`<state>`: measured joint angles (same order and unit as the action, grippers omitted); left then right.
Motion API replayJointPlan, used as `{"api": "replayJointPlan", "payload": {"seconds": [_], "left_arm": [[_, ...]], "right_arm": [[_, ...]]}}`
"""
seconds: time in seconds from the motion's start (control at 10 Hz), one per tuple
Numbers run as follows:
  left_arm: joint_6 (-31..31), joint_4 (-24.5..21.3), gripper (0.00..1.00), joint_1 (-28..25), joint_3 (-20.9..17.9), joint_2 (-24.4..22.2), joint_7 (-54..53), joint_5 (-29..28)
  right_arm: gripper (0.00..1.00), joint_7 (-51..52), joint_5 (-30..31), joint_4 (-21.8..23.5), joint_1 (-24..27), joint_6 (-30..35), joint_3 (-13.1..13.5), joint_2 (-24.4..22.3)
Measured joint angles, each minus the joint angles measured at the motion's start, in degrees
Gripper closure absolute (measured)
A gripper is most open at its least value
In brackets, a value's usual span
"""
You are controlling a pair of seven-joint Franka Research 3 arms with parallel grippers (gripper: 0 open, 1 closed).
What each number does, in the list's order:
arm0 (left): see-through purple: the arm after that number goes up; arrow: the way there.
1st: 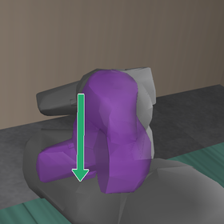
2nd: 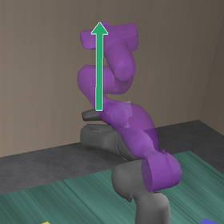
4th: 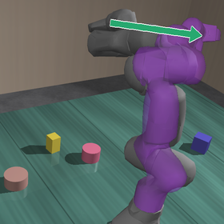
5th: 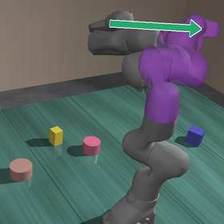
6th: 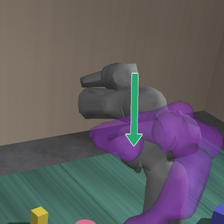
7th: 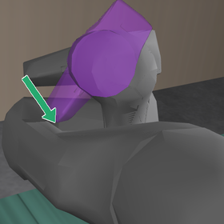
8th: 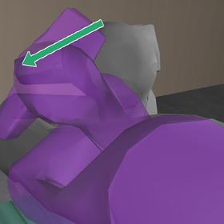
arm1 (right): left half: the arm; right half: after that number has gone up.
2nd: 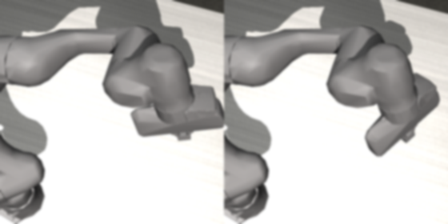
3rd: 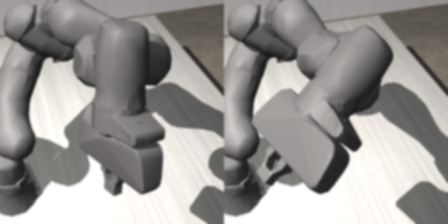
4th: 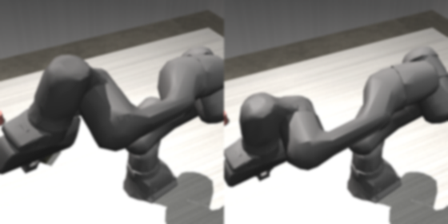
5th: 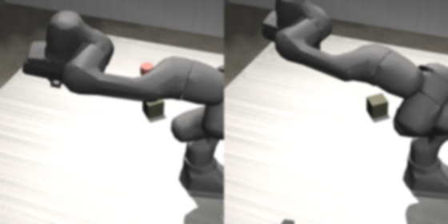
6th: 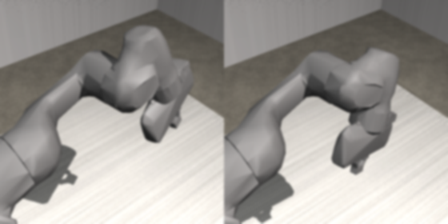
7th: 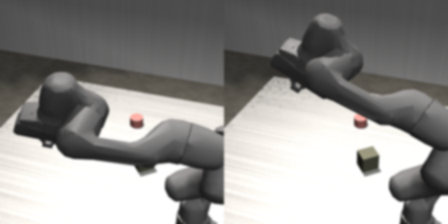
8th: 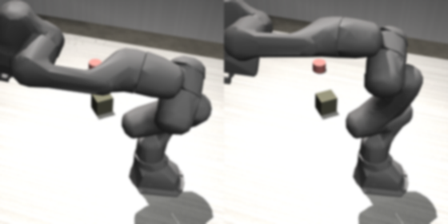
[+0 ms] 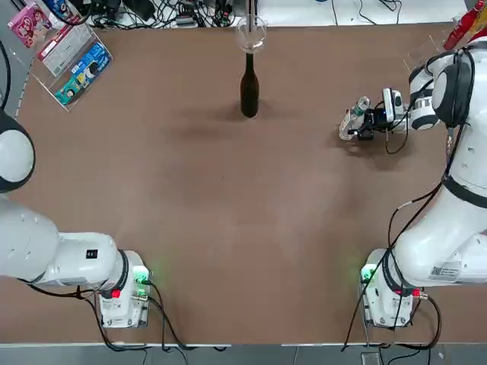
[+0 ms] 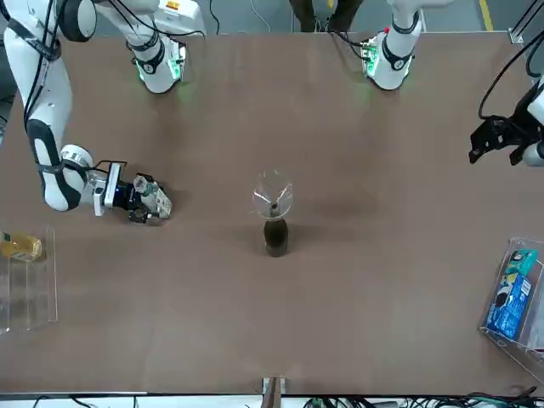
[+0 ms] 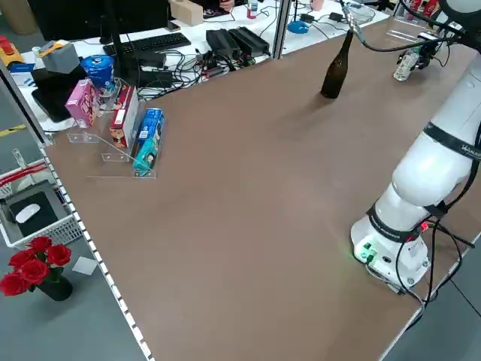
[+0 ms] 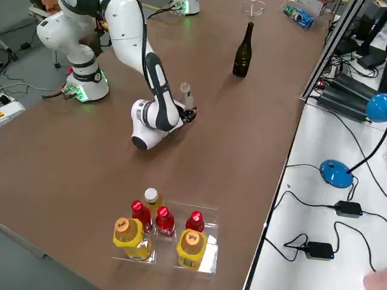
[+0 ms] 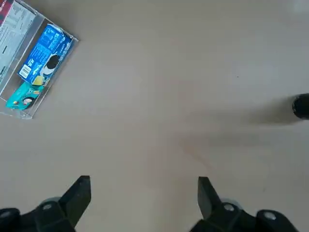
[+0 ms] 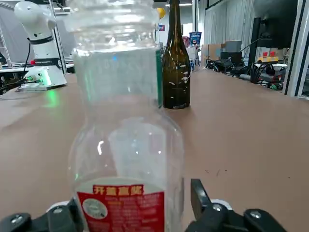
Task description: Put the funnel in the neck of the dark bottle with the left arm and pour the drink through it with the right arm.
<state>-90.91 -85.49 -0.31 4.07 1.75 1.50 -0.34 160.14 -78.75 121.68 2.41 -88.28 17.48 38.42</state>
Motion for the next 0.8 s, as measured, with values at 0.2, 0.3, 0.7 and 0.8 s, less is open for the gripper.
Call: {"api": "replayJointPlan", "payload": {"seconds": [0.2,0.3,0.7,0.8], "left_arm": [[0.00,0.00,0.02,0.01,-0.06,0.00,1.49,0.00],[0.00,0.00,0.02,0.01,-0.22,0.00,1.71,0.00],[0.00,0.00,0.02,0.00,-0.40,0.00,1.78,0.00],[0.00,0.00,0.02,0.00,-0.40,0.00,1.79,0.00]], "right_arm": [[0.00,0.00,-0.05,-0.06,0.00,0.05,0.04,0.00],[0.00,-0.47,-0.07,-0.11,0.00,0.05,0.30,-0.01],[0.00,-3.09,-0.09,-0.52,-1.57,2.44,6.54,-1.48],[0.00,-3.88,0.06,-0.53,-1.72,2.61,7.53,-2.43]]}}
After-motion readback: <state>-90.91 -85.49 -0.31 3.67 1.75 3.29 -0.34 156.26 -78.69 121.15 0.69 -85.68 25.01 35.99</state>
